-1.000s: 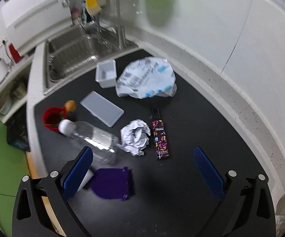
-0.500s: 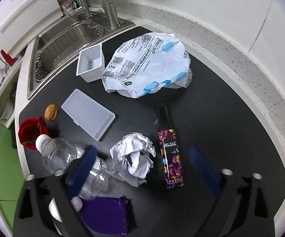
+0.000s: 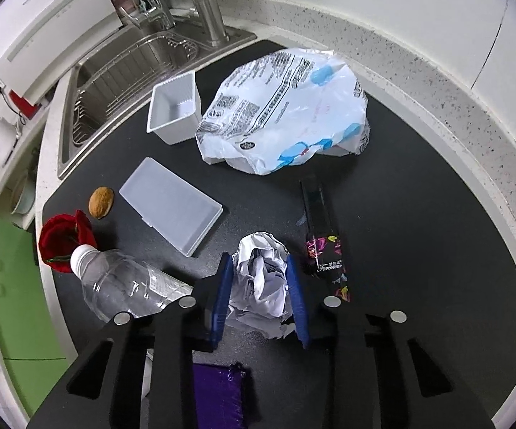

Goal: Collect trash
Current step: 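Reach the right tool to the crumpled white paper and close on it, then grasp the red cup with the left tool while the right tool holds the paper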

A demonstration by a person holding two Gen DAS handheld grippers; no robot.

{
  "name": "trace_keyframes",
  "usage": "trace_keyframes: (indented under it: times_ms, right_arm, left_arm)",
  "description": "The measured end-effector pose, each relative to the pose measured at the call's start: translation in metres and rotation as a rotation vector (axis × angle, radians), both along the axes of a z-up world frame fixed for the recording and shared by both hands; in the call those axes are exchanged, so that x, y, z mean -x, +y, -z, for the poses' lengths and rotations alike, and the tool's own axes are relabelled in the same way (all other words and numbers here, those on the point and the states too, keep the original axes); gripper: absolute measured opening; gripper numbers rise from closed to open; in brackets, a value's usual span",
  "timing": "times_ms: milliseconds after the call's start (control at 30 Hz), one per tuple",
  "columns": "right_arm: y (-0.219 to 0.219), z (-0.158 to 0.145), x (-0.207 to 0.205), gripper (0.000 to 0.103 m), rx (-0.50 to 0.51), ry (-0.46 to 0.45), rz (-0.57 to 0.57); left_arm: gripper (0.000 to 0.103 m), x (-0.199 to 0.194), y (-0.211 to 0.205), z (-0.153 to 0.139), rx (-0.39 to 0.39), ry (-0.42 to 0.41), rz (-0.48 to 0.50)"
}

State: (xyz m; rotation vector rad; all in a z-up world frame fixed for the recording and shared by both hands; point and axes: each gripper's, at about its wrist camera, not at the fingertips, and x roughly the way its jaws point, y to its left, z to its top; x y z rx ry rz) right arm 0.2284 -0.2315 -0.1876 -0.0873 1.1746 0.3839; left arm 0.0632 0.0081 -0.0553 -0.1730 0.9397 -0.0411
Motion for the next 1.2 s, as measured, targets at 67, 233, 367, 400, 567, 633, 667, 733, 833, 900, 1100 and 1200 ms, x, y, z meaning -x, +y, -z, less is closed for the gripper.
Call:
trace_keyframes:
  times_ms: [67, 233, 367, 400, 567, 633, 667, 733, 833, 900, 1100, 1200]
  right_arm:
    - [-0.005, -0.009, 0.002, 0.028, -0.007, -0.025, 0.01]
    - [-0.014, -0.041, 0.015, 0.028, -0.03, -0.086, 0.016]
    - [-0.019, -0.064, 0.034, 0.028, -0.048, -0.127, -0.003]
    - [-0.02, -0.068, 0.039, 0.028, -0.058, -0.132, -0.007]
    - [-0.024, -0.079, 0.058, 0.028, -0.072, -0.157, -0.018]
    - [-0.026, -0.081, 0.064, 0.028, -0.076, -0.158, -0.026]
    - [-0.027, -0.081, 0.067, 0.028, -0.075, -0.16, -0.027]
    - [-0.03, -0.082, 0.072, 0.028, -0.071, -0.164, -0.028]
    - [-0.036, -0.081, 0.076, 0.028, -0.073, -0.16, -0.021]
    - [-0.041, -0.079, 0.078, 0.028, -0.075, -0.157, -0.015]
    - [-0.049, -0.077, 0.081, 0.028, -0.077, -0.15, -0.004]
    - [-0.051, -0.075, 0.081, 0.028, -0.08, -0.146, -0.003]
  left_arm:
    - [0.1, -0.001, -0.001, 0.001, -0.001, 0.002, 0.005]
    - [0.1, -0.01, -0.008, 0.004, -0.017, 0.003, 0.026]
    - [0.1, -0.023, -0.013, 0.011, -0.021, 0.013, 0.039]
    - [0.1, -0.028, -0.014, 0.015, -0.025, 0.02, 0.043]
    - [0.1, -0.051, -0.015, 0.037, -0.03, 0.048, 0.045]
    - [0.1, -0.063, -0.014, 0.05, -0.034, 0.066, 0.034]
    - [0.1, -0.066, -0.014, 0.054, -0.033, 0.073, 0.034]
    - [0.1, -0.078, -0.011, 0.069, -0.038, 0.103, 0.019]
    - [0.1, -0.092, -0.008, 0.089, -0.039, 0.149, 0.006]
    - [0.1, -0.098, -0.006, 0.1, -0.04, 0.18, 0.005]
    - [0.061, -0.111, -0.006, 0.129, -0.037, 0.261, 0.02]
    - [0.028, -0.112, -0.005, 0.136, -0.017, 0.275, 0.027]
